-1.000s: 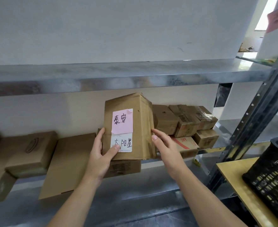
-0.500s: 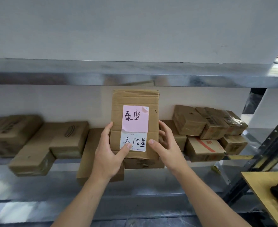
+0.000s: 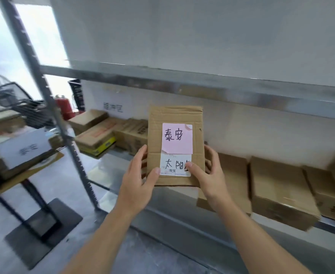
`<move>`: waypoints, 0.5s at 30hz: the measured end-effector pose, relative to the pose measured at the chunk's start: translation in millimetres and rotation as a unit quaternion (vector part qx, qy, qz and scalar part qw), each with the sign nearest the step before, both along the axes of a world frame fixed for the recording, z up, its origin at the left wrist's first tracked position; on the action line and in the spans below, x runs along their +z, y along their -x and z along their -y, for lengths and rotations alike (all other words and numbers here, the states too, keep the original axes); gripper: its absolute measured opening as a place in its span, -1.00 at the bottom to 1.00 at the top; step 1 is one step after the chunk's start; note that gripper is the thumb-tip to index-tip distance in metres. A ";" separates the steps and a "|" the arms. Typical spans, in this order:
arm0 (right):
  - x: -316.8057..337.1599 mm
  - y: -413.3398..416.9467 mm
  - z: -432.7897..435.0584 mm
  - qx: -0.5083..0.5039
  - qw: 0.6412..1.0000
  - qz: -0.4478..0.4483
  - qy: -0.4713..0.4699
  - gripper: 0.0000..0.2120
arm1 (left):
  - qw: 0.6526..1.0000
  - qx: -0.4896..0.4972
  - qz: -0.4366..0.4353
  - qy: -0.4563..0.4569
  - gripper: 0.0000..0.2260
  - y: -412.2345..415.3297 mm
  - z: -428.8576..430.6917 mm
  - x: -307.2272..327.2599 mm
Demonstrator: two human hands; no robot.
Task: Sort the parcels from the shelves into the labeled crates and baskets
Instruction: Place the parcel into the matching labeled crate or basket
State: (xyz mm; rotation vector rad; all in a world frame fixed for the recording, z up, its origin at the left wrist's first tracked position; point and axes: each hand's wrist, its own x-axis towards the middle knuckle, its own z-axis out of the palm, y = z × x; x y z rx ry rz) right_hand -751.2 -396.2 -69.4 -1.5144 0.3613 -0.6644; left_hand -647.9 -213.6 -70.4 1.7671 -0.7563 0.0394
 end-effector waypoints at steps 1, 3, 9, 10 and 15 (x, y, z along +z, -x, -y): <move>-0.5 -15.9 -14.0 0.015 1.000 0.000 0.003 -0.37 | 1.000 0.017 0.002 -0.009 -0.44 -10.2 -18.8 1.2; 0.1 -46.1 -42.9 0.048 0.999 0.001 0.002 -0.36 | 0.998 0.052 0.005 -0.026 -0.43 -28.0 -56.4 4.4; -2.0 -119.5 -115.3 0.127 0.991 -0.015 -0.031 -0.44 | 0.980 0.157 0.065 -0.099 -0.47 -62.3 -154.7 21.9; -2.9 -129.5 -126.6 0.135 0.990 -0.022 -0.033 -0.49 | 0.978 0.167 0.070 -0.108 -0.48 -67.1 -168.7 23.5; -7.4 -173.2 -180.2 0.211 0.975 -0.042 -0.050 -0.52 | 0.976 0.189 0.031 -0.106 -0.43 -87.1 -215.2 24.5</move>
